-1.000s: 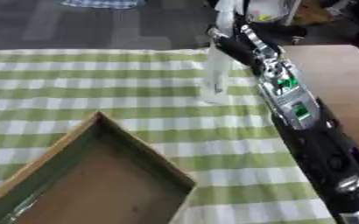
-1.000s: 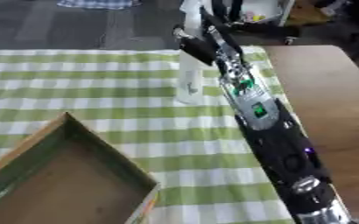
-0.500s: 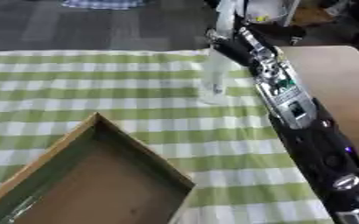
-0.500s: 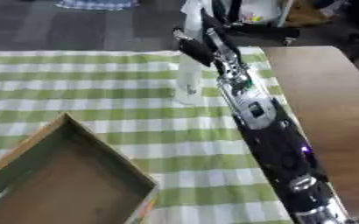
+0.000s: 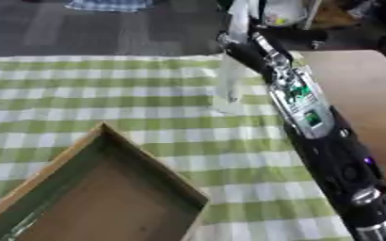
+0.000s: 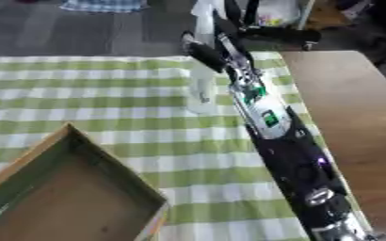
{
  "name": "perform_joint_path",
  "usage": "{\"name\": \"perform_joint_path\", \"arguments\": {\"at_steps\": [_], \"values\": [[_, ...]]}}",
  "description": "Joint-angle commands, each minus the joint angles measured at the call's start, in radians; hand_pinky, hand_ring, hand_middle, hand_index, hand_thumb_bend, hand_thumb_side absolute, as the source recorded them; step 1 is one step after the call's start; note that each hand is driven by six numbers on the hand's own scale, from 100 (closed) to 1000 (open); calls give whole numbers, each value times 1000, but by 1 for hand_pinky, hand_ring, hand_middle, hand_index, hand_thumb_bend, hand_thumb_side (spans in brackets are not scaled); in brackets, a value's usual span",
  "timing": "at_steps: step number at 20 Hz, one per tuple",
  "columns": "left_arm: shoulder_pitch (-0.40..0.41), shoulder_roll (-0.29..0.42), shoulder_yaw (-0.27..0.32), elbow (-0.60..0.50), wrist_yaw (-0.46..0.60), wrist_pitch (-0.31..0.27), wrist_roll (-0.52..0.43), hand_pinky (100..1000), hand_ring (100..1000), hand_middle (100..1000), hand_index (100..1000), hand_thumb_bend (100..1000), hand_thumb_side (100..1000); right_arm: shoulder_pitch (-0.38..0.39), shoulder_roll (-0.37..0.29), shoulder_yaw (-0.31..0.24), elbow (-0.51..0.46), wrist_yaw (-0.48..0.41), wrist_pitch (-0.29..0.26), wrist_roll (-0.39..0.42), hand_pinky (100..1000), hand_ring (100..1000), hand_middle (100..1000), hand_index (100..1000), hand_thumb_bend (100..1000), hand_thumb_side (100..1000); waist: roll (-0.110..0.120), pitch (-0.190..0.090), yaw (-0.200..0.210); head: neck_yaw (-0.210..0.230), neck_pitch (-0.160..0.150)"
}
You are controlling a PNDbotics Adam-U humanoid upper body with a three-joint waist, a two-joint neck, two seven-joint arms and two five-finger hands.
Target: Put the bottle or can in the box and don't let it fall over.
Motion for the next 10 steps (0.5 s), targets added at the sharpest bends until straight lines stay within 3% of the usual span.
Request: {"name": "perform_joint_path", "arguments": {"at_steps": [1, 10], "values": [[-3, 16, 2, -11, -5, -2, -3, 1000, 650, 819, 799, 179, 864, -19, -16, -8, -4, -5, -2, -4, 962, 1000, 1000, 1000, 100, 602, 3, -18, 2, -2, -14], [-4, 15, 2, -11, -6, -2, -5, 1000, 651, 819, 799, 179, 864, -6, -23, -8, -2, -5, -1, -3, 960, 1000, 1000, 999, 100, 527, 2, -17, 3, 1, -10]]}}
